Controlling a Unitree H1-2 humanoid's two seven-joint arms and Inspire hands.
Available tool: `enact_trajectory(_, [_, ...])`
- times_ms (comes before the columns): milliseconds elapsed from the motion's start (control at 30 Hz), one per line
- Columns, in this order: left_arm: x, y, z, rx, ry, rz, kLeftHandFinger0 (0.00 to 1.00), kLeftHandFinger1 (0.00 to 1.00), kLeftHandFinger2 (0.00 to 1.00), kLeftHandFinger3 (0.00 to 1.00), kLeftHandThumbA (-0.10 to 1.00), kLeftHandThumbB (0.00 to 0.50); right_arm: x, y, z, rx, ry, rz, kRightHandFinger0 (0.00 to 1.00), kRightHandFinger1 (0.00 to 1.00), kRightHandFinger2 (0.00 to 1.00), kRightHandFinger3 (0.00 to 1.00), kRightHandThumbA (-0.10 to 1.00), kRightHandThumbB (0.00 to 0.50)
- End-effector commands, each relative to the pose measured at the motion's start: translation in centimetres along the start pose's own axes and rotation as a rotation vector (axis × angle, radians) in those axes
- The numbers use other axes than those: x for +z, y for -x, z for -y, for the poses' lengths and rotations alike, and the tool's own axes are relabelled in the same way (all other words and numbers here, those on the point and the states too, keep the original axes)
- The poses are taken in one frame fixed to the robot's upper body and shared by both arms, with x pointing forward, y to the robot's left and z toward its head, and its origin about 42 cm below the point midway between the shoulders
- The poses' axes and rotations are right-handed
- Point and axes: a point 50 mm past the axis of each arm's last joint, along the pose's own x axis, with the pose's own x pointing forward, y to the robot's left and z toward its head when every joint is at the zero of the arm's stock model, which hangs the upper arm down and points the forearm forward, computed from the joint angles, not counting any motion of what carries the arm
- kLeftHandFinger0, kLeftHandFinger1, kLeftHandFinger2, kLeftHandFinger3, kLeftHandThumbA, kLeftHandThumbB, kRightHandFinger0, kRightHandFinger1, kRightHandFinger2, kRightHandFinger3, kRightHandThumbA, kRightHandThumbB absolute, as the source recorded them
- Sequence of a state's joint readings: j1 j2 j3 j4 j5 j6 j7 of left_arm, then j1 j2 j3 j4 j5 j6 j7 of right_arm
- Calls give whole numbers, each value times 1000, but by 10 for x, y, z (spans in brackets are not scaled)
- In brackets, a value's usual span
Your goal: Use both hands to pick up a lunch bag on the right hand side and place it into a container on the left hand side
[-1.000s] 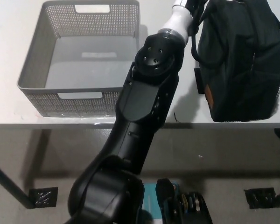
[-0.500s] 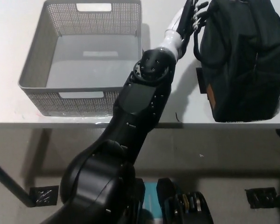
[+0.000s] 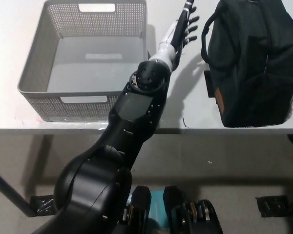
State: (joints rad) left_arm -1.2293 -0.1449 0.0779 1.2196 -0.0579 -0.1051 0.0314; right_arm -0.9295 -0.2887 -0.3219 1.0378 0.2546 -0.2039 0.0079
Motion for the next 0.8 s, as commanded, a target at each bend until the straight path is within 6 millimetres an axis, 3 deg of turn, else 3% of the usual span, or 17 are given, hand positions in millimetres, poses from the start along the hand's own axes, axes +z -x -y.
enact_trajectory(0, [20, -4, 13, -68, -66, 96, 1000, 1000, 1000, 1000, 1000, 340, 19, -15, -19, 41, -107, 63, 1000, 1000, 1000, 1000, 1000, 197])
enact_trajectory(167, [1, 0, 25, -103, -238, 51, 1000, 1000, 1000, 1000, 1000, 324, -4, -11, -26, 46, -131, -12, 1000, 1000, 1000, 1000, 1000, 192])
enact_trajectory(267, [-7, 1, 31, -129, -260, 9, 1000, 1000, 1000, 1000, 1000, 356, -12, -7, -32, 52, -156, -34, 1000, 1000, 1000, 1000, 1000, 186])
enact_trajectory(300, [-11, 2, 35, -147, -278, -14, 1000, 1000, 1000, 1000, 1000, 378, -17, -5, -36, 57, -202, -49, 1000, 1000, 1000, 1000, 1000, 167])
enact_trajectory(400, [-19, 5, 51, -192, -351, -52, 1000, 1000, 1000, 1000, 1000, 405, -32, 3, -54, 73, -261, -85, 1000, 1000, 1000, 1000, 1000, 192])
enact_trajectory(500, [-21, 7, 59, -218, -383, -48, 1000, 1000, 1000, 1000, 1000, 397, -40, 10, -74, 99, -308, -84, 1000, 1000, 1000, 1000, 1000, 189])
enact_trajectory(600, [-24, 10, 74, -241, -447, -37, 1000, 1000, 1000, 1000, 1000, 392, -44, 22, -101, 185, -348, -56, 1000, 1000, 1000, 1000, 1000, 170])
enact_trajectory(633, [-25, 11, 80, -257, -463, -21, 1000, 1000, 1000, 1000, 1000, 341, -44, 27, -113, 236, -320, -37, 1000, 1000, 1000, 1000, 1000, 163])
enact_trajectory(667, [-24, 12, 86, -265, -469, -8, 1000, 1000, 1000, 1000, 1000, 323, -43, 31, -120, 244, -313, -29, 1000, 1000, 1000, 1000, 1000, 162])
enact_trajectory(767, [-11, 11, 104, -266, -451, 0, 1000, 1000, 1000, 1000, 1000, 338, -30, 34, -129, 213, -375, -2, 1000, 1000, 1000, 1000, 1000, 147])
